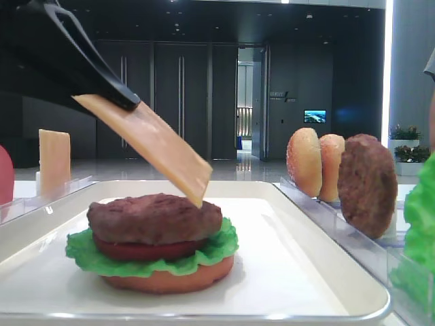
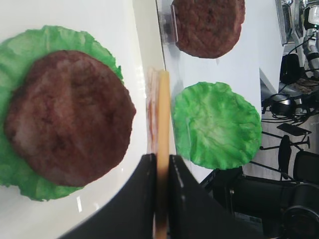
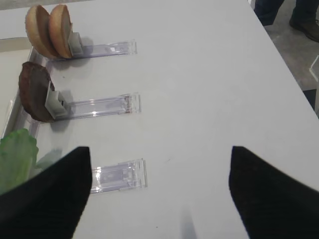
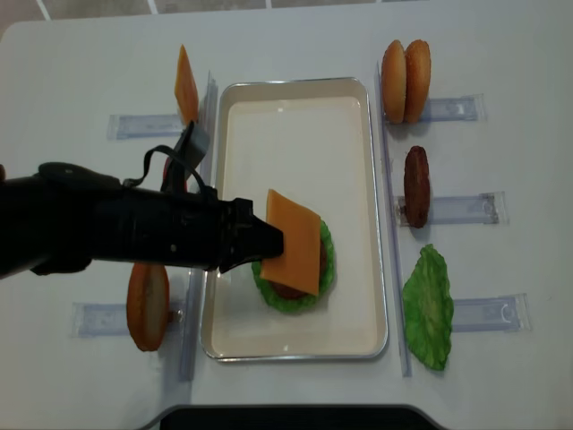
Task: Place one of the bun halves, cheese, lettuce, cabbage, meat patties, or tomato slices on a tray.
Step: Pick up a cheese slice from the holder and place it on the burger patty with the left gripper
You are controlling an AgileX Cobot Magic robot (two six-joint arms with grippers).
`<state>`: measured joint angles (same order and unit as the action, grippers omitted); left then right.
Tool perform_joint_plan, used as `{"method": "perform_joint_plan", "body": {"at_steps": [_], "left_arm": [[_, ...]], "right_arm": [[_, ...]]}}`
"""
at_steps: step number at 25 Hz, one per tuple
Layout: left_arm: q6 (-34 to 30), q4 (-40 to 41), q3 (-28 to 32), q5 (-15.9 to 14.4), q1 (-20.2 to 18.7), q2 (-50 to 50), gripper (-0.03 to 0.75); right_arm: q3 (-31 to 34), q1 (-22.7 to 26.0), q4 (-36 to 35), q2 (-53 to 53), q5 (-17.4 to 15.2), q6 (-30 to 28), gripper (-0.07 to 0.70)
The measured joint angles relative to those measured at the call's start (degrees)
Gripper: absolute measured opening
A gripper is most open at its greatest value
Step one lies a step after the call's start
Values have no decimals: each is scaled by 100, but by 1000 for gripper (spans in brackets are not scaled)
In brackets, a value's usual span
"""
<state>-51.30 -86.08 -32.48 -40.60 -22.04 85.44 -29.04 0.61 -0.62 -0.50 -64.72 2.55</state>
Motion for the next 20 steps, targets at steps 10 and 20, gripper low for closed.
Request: {"method": "perform_joint_plan", "body": {"at_steps": [10, 20], "left_arm": [[102, 110, 0, 238, 0, 0, 34], [26, 66, 0, 164, 0, 301, 34]], "right_arm": [[0, 0, 0, 0, 0, 0, 539], [0, 0, 0, 0, 0, 0, 539]]}}
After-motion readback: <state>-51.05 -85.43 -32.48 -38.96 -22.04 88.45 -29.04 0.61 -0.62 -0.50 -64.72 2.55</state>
